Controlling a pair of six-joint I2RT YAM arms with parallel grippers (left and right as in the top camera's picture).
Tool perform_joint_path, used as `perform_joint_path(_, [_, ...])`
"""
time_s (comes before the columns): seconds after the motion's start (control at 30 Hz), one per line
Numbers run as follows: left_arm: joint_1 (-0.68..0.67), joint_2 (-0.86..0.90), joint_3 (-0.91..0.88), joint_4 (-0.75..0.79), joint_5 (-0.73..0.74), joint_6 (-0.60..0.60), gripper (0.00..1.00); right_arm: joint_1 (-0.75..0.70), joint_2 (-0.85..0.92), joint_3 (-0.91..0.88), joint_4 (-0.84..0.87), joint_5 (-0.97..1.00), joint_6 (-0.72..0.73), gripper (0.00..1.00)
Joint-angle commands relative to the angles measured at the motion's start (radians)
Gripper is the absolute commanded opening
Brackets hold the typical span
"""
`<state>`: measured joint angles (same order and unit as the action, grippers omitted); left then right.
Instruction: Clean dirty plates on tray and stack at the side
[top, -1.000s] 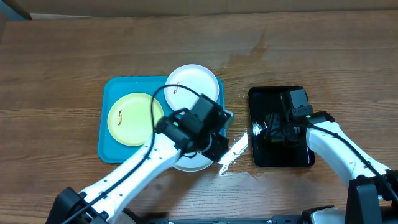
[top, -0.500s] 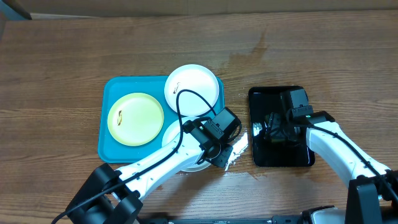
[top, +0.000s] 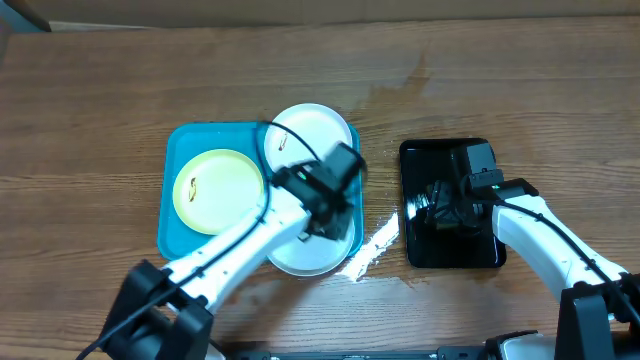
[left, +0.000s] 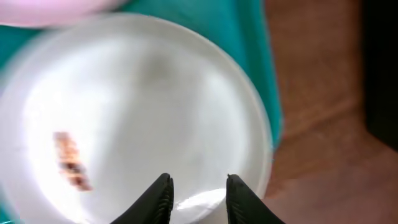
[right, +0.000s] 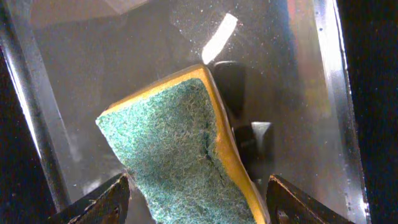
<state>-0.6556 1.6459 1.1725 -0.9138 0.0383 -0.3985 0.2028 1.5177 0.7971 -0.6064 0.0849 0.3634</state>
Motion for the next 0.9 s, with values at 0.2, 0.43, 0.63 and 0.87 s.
perform_joint_path(0.2, [0.386,-0.013,0.080,-0.132,-0.019,-0.035,0.29,-0.002,-0.006,-0.002,0.011,0.000,0.004,0.72])
perform_joint_path(0.43, [0.437,-0.013,0.063,-0.144,0.140,0.142,0.28,-0.002,-0.006,-0.002,0.011,0.000,0.004,0.72])
perform_joint_path(0.63, [0.298,-0.011,-0.001,-0.102,0.151,0.137,0.29,-0.002,-0.006,-0.002,0.011,0.000,0.004,0.72])
perform_joint_path(0.87, [0.047,-0.011,-0.101,0.072,0.146,0.106,0.32,-0.002,-0.006,-0.002,0.011,0.000,0.004,0.72])
